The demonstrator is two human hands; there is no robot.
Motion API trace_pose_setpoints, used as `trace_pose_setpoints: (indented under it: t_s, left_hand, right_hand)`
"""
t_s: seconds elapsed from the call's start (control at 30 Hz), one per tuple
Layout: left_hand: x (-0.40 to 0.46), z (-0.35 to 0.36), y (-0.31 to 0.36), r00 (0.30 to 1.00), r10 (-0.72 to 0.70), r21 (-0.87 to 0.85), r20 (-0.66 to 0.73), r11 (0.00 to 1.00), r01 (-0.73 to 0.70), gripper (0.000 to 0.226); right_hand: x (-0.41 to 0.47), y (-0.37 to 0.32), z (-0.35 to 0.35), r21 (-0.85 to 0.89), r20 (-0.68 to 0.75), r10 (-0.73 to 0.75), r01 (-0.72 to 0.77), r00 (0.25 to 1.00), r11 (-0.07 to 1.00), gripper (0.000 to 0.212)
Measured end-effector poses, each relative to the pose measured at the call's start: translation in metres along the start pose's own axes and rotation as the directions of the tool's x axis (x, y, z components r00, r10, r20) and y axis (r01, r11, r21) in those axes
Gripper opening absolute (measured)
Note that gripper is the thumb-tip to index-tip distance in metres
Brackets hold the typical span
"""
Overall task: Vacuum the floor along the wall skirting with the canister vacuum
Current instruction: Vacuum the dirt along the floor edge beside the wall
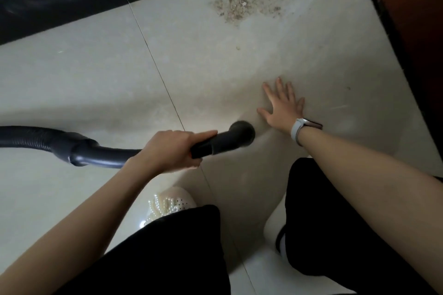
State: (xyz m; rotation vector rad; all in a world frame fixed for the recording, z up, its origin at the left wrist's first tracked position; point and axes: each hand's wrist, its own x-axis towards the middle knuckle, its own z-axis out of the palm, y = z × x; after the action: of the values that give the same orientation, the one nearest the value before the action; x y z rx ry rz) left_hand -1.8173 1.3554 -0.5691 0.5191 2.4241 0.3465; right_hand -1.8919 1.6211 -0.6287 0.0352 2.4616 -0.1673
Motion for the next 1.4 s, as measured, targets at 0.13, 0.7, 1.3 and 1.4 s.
trace_pose_setpoints:
  t_s: [0.13,0.7,1.3,1.4]
  left_hand:
    - [0.015,-0.002,0.021,0.993,0.025,-0.043,0.118,0.999,-0.020,0.074]
    - [0.032,-0.030,-0.056,0.884,-0.437,-0.538,-0.166,0.791,0.290,0.030]
    - [-0.027,-0.028,-0.118,0.720,-0.654,-0.266,-0.231,0.754,0.600,0.051]
    - [-0.027,-0.021,-0.126,0.671,-0.693,-0.274,-0.265,0.721,0.637,0.052]
  right_hand:
    - [-0.001,0.002,-0.004,0.020,0.006,-0.007,0.007,1.000,1.000,0.066]
    - [-0.003,-0.066,-0.011,0.582,-0.202,0.017,0.106,0.979,0.806,0.047]
    - [0.090,-0.241,-0.066,0.942,0.320,-0.006,-0.317,0.948,0.107,0.046]
    - [0.093,-0.277,-0.060,0.941,0.307,0.001,-0.303,0.952,0.148,0.045]
